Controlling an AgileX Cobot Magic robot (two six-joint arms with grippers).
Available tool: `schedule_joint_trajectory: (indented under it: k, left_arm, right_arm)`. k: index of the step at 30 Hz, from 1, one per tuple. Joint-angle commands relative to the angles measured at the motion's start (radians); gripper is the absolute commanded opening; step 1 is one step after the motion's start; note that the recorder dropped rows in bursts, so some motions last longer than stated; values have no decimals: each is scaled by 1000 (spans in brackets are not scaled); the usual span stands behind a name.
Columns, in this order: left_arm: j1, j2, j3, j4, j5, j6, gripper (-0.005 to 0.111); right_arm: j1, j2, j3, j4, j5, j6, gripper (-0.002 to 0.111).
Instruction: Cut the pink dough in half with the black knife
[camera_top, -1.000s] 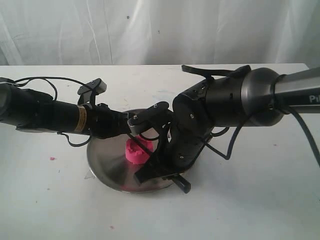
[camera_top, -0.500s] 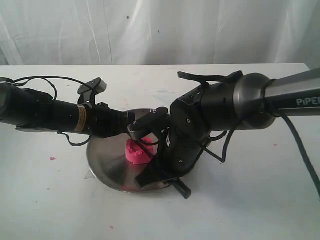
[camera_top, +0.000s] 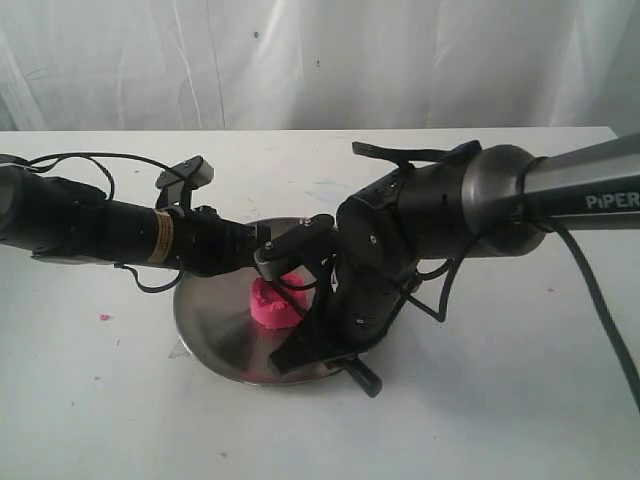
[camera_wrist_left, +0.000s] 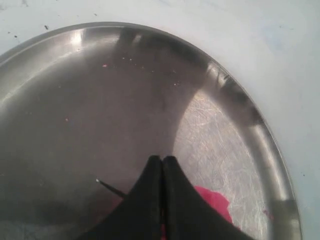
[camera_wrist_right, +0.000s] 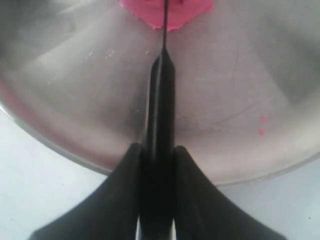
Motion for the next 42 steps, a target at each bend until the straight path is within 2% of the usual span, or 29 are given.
schedule_joint_trajectory:
  k: [1,25,42]
  left_arm:
    - [-9,30,6,45,23,-17,0]
    - [-9,30,6,40,-20,-12,0]
    - [-9,29,6,54,26,-12,0]
  right_arm:
    - [-3,1,-19,0,-2,-11,0]
    - [-3,24,-19,0,0,-13,0]
    - [-3,-13,-19,0,-6,-13,0]
